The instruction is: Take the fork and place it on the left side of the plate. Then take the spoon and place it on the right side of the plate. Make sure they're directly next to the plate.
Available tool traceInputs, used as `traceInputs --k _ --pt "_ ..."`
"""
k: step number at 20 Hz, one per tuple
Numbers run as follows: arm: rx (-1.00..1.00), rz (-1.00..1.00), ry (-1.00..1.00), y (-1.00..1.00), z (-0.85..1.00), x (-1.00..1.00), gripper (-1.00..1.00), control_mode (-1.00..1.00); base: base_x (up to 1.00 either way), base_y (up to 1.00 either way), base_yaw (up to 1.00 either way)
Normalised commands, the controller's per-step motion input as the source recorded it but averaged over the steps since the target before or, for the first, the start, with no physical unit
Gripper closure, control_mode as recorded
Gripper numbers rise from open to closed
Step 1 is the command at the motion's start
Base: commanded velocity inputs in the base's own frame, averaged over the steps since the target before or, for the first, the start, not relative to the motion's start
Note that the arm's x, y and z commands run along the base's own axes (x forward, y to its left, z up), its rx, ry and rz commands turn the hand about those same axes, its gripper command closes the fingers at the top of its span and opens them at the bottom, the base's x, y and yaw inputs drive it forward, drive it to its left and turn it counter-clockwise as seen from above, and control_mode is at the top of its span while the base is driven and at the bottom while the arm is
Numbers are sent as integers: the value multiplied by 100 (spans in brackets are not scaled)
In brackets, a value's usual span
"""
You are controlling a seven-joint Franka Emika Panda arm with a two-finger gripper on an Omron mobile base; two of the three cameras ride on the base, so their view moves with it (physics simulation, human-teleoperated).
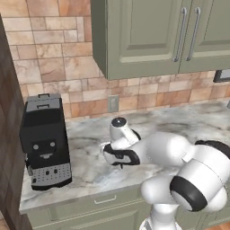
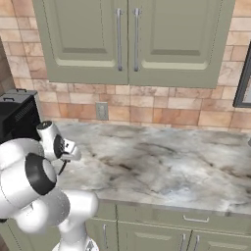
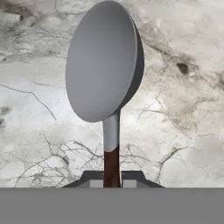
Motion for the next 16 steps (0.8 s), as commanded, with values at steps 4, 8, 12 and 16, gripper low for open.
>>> traceInputs --k 4,8,12,16 --pt "4 1 -25 -40 96 -53 100 -100 0 0 0" --pt "6 1 -20 -41 97 -59 100 -100 0 0 0" --pt "9 0 -15 -43 89 -75 100 -100 0 0 0" --pt "10 0 -7 -42 80 -56 100 -100 0 0 0"
